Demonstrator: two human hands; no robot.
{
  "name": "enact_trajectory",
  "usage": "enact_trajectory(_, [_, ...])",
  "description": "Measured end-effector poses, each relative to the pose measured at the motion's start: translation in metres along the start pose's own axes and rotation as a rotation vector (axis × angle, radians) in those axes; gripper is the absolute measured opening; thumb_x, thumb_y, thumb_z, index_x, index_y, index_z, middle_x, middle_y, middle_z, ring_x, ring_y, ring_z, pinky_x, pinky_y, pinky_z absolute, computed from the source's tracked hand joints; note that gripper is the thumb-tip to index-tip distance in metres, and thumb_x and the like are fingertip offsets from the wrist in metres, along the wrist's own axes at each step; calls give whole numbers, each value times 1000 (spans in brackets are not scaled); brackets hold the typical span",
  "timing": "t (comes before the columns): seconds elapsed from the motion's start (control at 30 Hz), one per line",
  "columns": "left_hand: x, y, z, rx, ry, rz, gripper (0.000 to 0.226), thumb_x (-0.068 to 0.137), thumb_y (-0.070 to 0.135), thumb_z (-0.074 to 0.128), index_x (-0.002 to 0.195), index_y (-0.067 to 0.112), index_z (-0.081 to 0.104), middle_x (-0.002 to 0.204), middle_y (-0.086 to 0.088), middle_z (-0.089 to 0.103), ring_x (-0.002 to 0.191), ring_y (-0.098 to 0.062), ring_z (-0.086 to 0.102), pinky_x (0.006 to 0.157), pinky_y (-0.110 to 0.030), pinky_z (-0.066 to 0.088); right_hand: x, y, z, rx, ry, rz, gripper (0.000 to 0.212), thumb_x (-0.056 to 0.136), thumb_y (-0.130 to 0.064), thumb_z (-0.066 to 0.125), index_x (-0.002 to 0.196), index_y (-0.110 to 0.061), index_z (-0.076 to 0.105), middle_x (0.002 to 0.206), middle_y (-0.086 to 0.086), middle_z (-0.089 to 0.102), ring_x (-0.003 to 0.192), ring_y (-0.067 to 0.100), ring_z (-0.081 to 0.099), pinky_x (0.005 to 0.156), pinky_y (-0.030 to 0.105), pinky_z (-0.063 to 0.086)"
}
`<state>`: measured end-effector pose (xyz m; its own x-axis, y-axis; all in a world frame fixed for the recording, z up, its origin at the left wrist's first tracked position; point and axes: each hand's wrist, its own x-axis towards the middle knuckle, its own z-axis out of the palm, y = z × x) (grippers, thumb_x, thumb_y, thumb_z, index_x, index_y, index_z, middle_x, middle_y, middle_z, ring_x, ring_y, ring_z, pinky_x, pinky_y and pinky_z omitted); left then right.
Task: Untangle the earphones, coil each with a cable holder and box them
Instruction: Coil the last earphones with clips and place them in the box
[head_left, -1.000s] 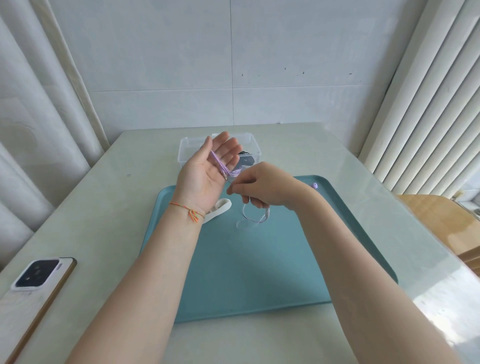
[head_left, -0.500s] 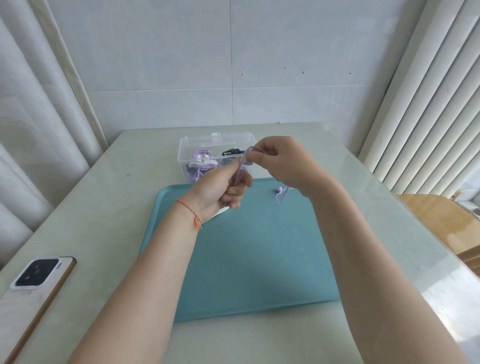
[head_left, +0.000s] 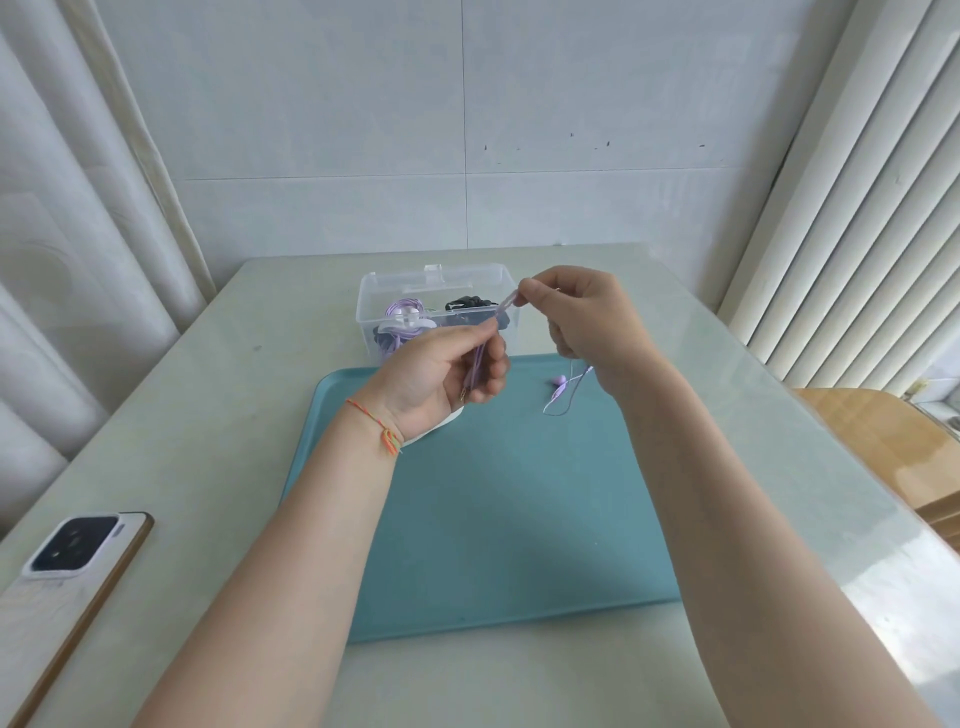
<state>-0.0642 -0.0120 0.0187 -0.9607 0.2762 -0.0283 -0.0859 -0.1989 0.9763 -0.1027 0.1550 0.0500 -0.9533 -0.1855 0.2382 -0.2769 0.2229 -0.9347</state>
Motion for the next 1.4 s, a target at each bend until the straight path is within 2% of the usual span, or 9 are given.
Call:
enact_trajectory(0.23, [0,10,3,-418,-18,63,49,102,28,36,71,13,72,65,0,62,60,-16,64,54,-22,52,1,12,11,-13,-164,73,26,98,-16,49,80,-14,68,51,-2,40,36,16,38,41,20,34])
enact_trajectory(0.37, [1,12,1,-671,10,150,43,104,18,34,93,2,73,89,-9,71,86,-23,71,78,-31,58,-6,15,25,-103,-401,171,32,100,-23,47,71,-20,61,59,4,45,40,16,36,41,21,34])
enact_trajectory(0.57, [9,2,-7,-487,211,280,29,104,15,36,110,2,60,109,-14,70,111,-28,64,100,-35,49,-15,3,28,-397,-620,176,27,97,-19,43,99,-15,70,59,-1,48,44,19,44,50,18,41])
enact_trajectory(0.73, [12,-8,-8,25,337,216,26,101,11,41,92,5,64,84,-8,73,80,-19,70,75,-27,50,-17,-12,20,-435,-536,105,23,94,-22,51,86,-7,66,56,0,54,50,19,57,47,15,42])
enact_trajectory(0.87, [11,-7,-1,245,247,109,27,96,15,44,76,5,59,52,-3,54,48,-18,48,77,-40,42,-8,-14,10,-347,-328,23,27,91,-24,54,81,-2,63,59,1,59,56,16,60,65,32,50])
enact_trajectory(1.03, [4,1,7,112,69,-96,44,100,39,37,72,11,54,52,1,30,41,-13,20,48,-26,27,-3,-9,4,-143,-190,18,23,94,-22,56,81,-5,61,57,2,56,50,19,56,63,38,54])
enact_trajectory(1.1, [3,2,3,74,24,-121,40,99,39,39,71,14,52,51,3,28,41,-11,18,45,-24,18,-1,-6,2,-48,-171,44,24,94,-25,59,78,-7,58,50,-2,46,40,16,40,46,28,43])
enact_trajectory(1.2, [3,1,-3,36,12,-106,36,100,31,39,67,17,46,52,5,26,39,-8,20,40,-20,17,1,-2,-4,-26,-156,81,26,90,-29,65,75,-10,59,43,-9,34,41,14,25,43,21,25])
enact_trajectory(1.4, [6,2,-17,-51,176,-125,39,99,37,36,64,20,36,51,6,24,37,-8,18,37,-20,14,4,16,-20,-305,-234,159,25,88,-33,65,74,-14,72,54,1,43,49,18,44,49,25,36])
